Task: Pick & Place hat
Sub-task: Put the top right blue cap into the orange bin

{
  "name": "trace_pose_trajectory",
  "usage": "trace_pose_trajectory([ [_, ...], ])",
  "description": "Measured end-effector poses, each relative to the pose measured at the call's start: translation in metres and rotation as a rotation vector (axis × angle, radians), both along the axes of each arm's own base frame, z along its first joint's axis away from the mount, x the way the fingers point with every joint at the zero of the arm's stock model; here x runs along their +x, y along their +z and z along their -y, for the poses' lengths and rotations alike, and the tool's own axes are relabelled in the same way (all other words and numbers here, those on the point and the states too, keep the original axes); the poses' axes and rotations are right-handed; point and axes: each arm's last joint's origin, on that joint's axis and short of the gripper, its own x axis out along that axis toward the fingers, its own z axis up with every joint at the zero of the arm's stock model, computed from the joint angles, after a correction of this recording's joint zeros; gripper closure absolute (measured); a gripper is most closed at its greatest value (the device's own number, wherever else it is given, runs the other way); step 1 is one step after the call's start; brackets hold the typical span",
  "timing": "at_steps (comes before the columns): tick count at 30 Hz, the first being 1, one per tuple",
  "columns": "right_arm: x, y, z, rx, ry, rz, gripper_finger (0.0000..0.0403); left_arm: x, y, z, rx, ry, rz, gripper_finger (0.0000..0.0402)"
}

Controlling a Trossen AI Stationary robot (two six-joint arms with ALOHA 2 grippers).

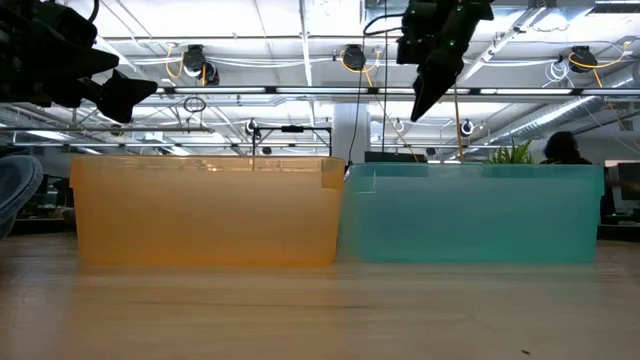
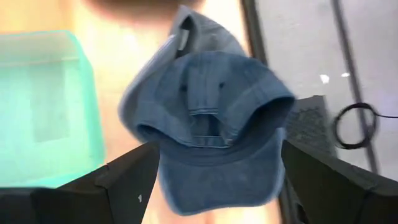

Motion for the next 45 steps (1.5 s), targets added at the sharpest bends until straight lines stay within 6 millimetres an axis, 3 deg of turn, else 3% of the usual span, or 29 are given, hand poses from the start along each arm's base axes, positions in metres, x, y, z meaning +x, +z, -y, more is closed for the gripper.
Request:
trace_pose_trajectory([
  [15, -0.003, -0.014, -0.001, 0.119, -0.035, -0.068, 0.0078, 0.0, 0.0, 0.0, 0.0, 0.0, 0.0, 0.0091],
  [27, 0.002, -0.071, -0.013, 0.098, -0.003, -0.179, 0.0078, 0.0, 0.0, 0.0, 0.0, 0.0, 0.0, 0.0092],
  [31, 0.004, -0.089, -0.013, 0.013, 0.01, -0.206, 0.0078, 0.0, 0.0, 0.0, 0.0, 0.0, 0.0, 0.0091],
  [45, 0.002, -0.126, -0.023, 0.009, 0.004, -0.221, 0.0078, 0.0, 0.0, 0.0, 0.0, 0.0, 0.0, 0.0091],
])
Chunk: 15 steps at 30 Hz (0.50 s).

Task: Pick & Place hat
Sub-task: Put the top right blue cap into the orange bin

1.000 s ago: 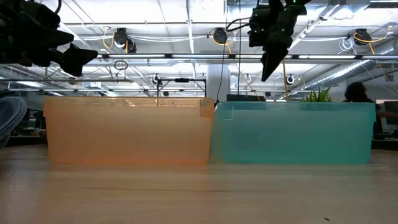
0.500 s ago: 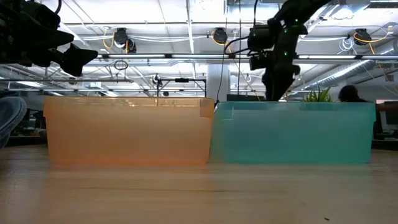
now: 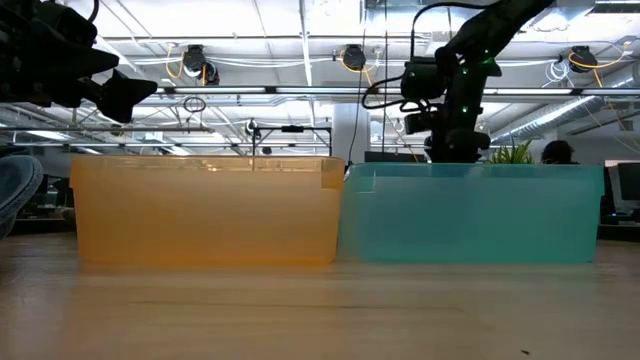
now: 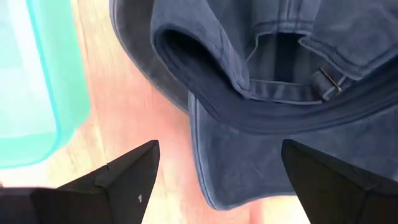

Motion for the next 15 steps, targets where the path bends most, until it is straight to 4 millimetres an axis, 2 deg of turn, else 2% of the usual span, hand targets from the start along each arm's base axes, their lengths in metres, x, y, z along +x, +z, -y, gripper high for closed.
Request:
trace_pose_trajectory([
  [7, -0.004, -0.017, -0.005, 0.011, -0.005, -0.012, 0.0078, 0.0, 0.0, 0.0, 0.0, 0.0, 0.0, 0.0092],
  [15, -0.006, -0.035, -0.007, -0.064, 0.04, 0.01, 0.0078, 0.0, 0.0, 0.0, 0.0, 0.0, 0.0, 0.0091],
])
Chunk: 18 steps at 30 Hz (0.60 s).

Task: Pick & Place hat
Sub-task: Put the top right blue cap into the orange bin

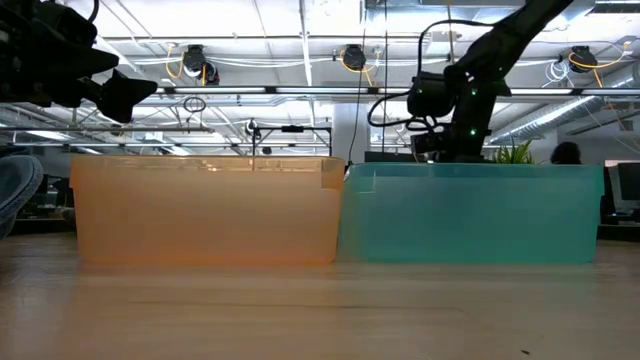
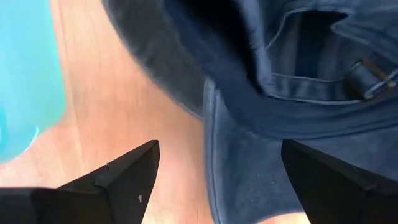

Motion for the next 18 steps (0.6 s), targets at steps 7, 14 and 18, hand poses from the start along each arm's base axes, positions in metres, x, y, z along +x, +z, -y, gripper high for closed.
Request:
trace_pose_trajectory([
  [7, 0.001, -0.004, 0.0, -0.094, 0.017, -0.011, 0.0095, 0.0, 0.0, 0.0, 0.0, 0.0, 0.0, 0.0091],
  [14, 0.001, -0.01, -0.001, -0.109, 0.021, 0.009, 0.0183, 0.0, 0.0, 0.0, 0.0, 0.0, 0.0, 0.0091],
  [18, 0.0, -0.011, -0.002, -0.107, 0.02, 0.006, 0.0258, 0.0, 0.0, 0.0, 0.0, 0.0, 0.0, 0.0091],
])
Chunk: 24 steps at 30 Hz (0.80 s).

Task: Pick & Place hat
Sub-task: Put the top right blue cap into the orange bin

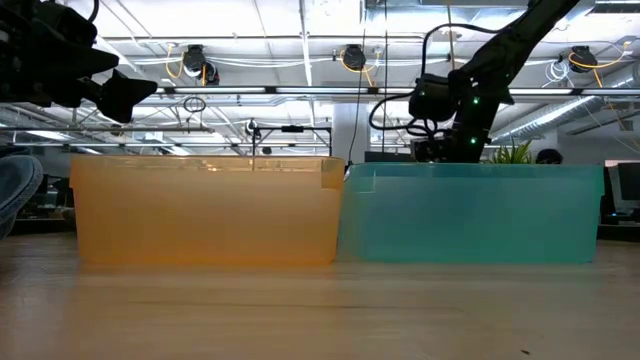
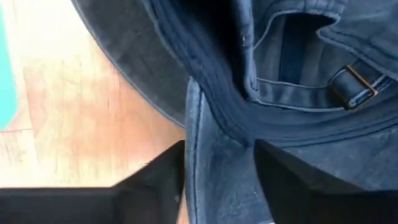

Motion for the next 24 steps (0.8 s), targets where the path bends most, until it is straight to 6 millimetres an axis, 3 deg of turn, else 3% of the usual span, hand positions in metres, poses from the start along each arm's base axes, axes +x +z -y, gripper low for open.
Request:
trace_pose_trajectory([
  [7, 0.0002, 0.0007, 0.0005, -0.011, -0.005, 0.001, 0.039, 0.0, 0.0, 0.0, 0.0, 0.0, 0.0, 0.0092],
  [24, -0.0005, 0.0005, 0.0005, -0.012, -0.032, -0.003, 0.0401, 0.0, 0.0, 0.0, 0.0, 0.0, 0.0, 0.0092],
])
